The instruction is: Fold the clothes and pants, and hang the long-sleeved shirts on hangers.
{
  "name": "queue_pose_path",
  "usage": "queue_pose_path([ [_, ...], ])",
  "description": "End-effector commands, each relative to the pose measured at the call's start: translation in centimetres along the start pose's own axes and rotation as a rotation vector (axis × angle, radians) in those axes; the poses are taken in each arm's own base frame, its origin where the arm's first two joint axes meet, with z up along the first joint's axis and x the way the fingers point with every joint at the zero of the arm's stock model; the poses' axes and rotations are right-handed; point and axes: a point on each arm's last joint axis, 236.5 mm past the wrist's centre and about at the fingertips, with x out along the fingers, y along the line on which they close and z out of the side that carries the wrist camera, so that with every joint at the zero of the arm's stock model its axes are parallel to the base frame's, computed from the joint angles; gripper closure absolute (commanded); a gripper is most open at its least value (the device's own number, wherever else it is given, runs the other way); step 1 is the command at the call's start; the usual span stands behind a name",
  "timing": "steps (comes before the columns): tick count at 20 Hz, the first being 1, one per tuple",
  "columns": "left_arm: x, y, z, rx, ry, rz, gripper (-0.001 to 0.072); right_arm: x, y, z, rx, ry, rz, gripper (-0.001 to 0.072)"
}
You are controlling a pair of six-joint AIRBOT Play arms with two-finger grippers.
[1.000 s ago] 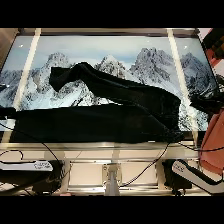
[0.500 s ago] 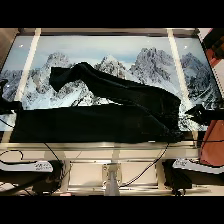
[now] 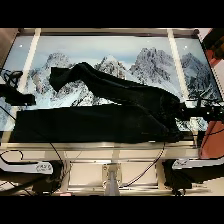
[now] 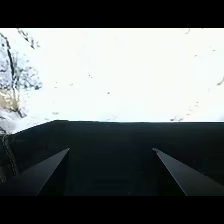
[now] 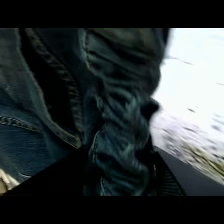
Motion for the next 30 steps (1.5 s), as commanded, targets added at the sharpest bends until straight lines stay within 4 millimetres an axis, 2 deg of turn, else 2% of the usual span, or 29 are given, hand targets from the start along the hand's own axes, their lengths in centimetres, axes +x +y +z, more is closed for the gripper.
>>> queue_pose_path([
  [1, -0.1, -0.4, 1.2, 0.016, -0.038, 0.012, 0.0133, 2.6, 0.7, -0.7, -0.066, 0.063, 0.031, 0.0232],
  [3, -0.1, -0.4, 1.7, 0.020, -0.056, 0.018, 0.0133, 3.1, 2.1, -0.5, -0.113, 0.058, 0.074, 0.0293],
  [4, -0.1, -0.8, 2.2, 0.019, -0.074, 0.009, 0.0132, 3.3, 2.5, -0.2, -0.135, 0.045, 0.081, 0.0392],
  [6, -0.2, -2.5, 4.0, -0.004, -0.144, -0.051, 0.0132, 3.5, 2.5, 0.3, -0.144, 0.025, 0.072, 0.0645],
  [7, -0.4, -3.8, 5.7, -0.028, -0.209, -0.094, 0.0132, 3.5, 2.5, 0.5, -0.143, 0.019, 0.067, 0.0668],
  [10, -1.5, -6.8, 11.9, -0.152, -0.442, -0.228, 0.0131, 3.5, 2.4, 0.6, -0.142, 0.015, 0.065, 0.0668],
  [12, -1.2, -8.6, 14.7, -0.248, -0.523, -0.323, 0.0124, 3.5, 2.4, 0.6, -0.142, 0.015, 0.064, 0.0668],
  [14, 1.0, -10.8, 15.2, -0.279, -0.491, -0.386, -0.0002, 3.5, 2.3, 0.7, -0.142, 0.013, 0.062, 0.0667],
  [17, 4.5, -12.6, 15.0, -0.267, -0.435, -0.394, -0.0002, 3.5, 2.3, 0.7, -0.142, 0.013, 0.062, 0.0668],
  [23, 7.1, -14.2, 16.4, -0.254, -0.465, -0.356, 0.0027, 3.5, 2.3, 0.7, -0.142, 0.010, 0.061, 0.0668],
  [24, 7.3, -14.0, 16.6, -0.257, -0.473, -0.349, 0.0157, 3.5, 2.3, 0.7, -0.142, 0.010, 0.061, 0.0668],
  [26, 6.9, -13.4, 17.1, -0.266, -0.499, -0.335, 0.0667, 3.5, 2.3, 0.7, -0.142, 0.010, 0.061, 0.0668],
  [28, 5.5, -12.1, 17.8, -0.282, -0.547, -0.316, 0.0679, 3.5, 2.3, 0.7, -0.142, 0.011, 0.061, 0.0668],
  [30, 2.6, -10.5, 18.6, -0.296, -0.618, -0.293, 0.0679, 3.5, 2.3, 0.7, -0.142, 0.012, 0.062, 0.0667],
])
